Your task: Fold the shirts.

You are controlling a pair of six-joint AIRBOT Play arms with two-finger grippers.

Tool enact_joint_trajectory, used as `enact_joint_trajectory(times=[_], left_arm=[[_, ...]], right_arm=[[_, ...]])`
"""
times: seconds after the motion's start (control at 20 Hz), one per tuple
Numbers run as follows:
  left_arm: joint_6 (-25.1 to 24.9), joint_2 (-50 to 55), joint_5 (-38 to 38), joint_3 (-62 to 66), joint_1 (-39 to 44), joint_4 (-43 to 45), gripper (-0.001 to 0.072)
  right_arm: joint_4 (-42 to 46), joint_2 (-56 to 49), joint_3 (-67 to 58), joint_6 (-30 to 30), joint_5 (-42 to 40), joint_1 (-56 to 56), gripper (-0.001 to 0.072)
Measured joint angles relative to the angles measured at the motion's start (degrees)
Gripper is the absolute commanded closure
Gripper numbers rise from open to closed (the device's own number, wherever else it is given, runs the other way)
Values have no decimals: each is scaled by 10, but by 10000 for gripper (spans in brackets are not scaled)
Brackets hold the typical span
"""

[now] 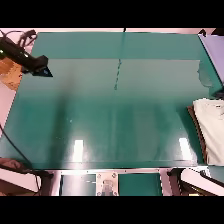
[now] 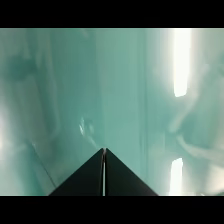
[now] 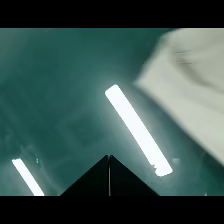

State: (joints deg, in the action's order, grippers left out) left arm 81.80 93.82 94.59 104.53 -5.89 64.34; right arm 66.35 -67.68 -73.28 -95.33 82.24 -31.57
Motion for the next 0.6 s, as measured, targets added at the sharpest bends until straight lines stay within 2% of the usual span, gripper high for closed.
enact_joint_trajectory(times=[0.3,0.45,0.6], left_arm=[[2,-152,-73,-287,96,3,687],[2,-203,-103,-382,116,8,687],[2,-223,-115,-423,125,11,687]], right_arm=[[-10,68,205,-12,-136,285,690],[-12,79,253,-26,-189,370,690],[-15,83,271,-31,-206,415,690]])
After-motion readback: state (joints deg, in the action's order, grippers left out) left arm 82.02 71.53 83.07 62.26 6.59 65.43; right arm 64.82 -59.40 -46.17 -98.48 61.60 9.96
